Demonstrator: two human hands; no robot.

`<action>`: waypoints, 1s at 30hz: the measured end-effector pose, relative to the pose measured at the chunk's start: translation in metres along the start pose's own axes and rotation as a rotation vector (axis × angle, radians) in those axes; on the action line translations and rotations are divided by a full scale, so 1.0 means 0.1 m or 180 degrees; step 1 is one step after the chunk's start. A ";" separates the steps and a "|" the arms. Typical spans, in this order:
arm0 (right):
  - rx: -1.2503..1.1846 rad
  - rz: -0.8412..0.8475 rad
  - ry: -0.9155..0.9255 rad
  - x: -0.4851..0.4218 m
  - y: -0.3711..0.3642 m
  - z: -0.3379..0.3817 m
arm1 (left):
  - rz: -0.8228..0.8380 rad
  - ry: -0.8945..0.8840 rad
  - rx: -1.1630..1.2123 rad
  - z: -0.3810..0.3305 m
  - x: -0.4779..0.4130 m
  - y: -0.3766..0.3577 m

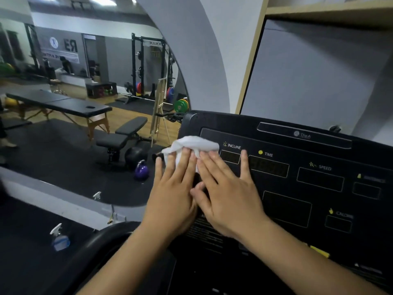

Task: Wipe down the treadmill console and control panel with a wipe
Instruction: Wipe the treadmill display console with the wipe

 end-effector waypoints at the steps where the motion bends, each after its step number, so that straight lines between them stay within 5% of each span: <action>1: 0.0045 -0.0039 -0.0073 -0.12 0.05 -0.03 | 0.0023 0.0074 0.0014 0.01 -0.13 0.05; 10: -0.0167 -0.0001 0.0028 0.37 -0.07 0.04 | -0.0058 -0.0130 -0.0012 -0.14 0.33 -0.09; 17: -0.0142 -0.0045 -0.0358 -0.02 0.07 -0.10 | -0.0128 -0.0042 -0.0375 -0.11 -0.19 0.04; 24: -0.0270 0.0042 -0.0255 0.62 -0.05 0.03 | -0.0146 -0.0307 -0.0197 -0.38 0.43 -0.16; 30: -0.0151 -0.0150 -0.0647 0.19 0.15 -0.18 | -0.0202 -0.0218 -0.0383 -0.44 -0.15 -0.05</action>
Point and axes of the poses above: each hand's wrist, its own x-axis away from the middle knuckle, its own y-axis out of the back of the hand, z = x × y, the point moved 3 cm from there along -x, towards the middle knuckle, and after that the axes turned 7 degrees about -z, right-handed, at the moved point
